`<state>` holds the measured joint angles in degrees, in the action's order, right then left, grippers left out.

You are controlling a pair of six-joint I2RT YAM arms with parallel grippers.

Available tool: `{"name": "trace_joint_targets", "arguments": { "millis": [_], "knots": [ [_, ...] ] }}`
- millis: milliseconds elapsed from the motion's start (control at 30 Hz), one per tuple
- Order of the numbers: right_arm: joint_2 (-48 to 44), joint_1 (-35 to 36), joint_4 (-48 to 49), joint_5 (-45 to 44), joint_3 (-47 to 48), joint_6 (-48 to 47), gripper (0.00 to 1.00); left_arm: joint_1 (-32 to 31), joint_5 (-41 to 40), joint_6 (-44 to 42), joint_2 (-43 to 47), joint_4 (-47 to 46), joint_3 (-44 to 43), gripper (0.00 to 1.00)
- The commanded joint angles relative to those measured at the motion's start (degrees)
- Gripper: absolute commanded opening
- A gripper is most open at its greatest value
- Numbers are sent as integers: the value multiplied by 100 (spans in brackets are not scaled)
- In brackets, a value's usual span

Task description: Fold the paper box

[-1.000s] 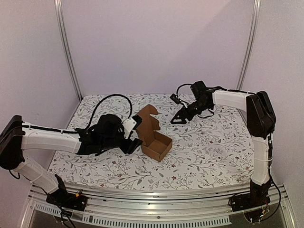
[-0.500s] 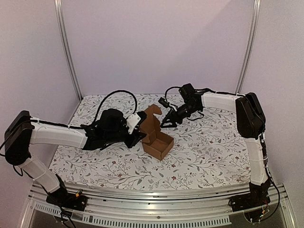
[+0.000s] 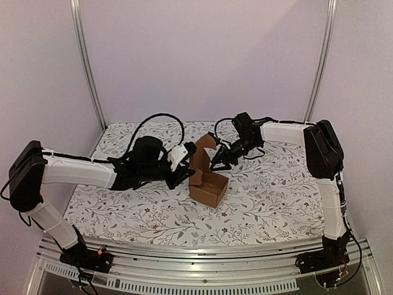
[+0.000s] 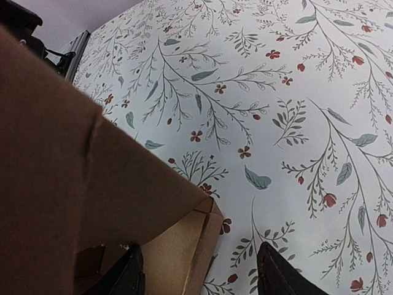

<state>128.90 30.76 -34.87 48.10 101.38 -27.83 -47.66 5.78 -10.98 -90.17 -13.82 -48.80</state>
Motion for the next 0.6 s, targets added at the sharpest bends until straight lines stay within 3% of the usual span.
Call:
{"name": "trace_joint_targets", "arguments": {
  "millis": [0,567],
  "knots": [
    [-307,51,-185,-72,-189,-290,61,-176,-45,-341,-213,156,-253,30],
    [-703,50,-499,-522,-664,-742,61,-1101,-1370,-1115,-856,259,-559,29]
  ]
}}
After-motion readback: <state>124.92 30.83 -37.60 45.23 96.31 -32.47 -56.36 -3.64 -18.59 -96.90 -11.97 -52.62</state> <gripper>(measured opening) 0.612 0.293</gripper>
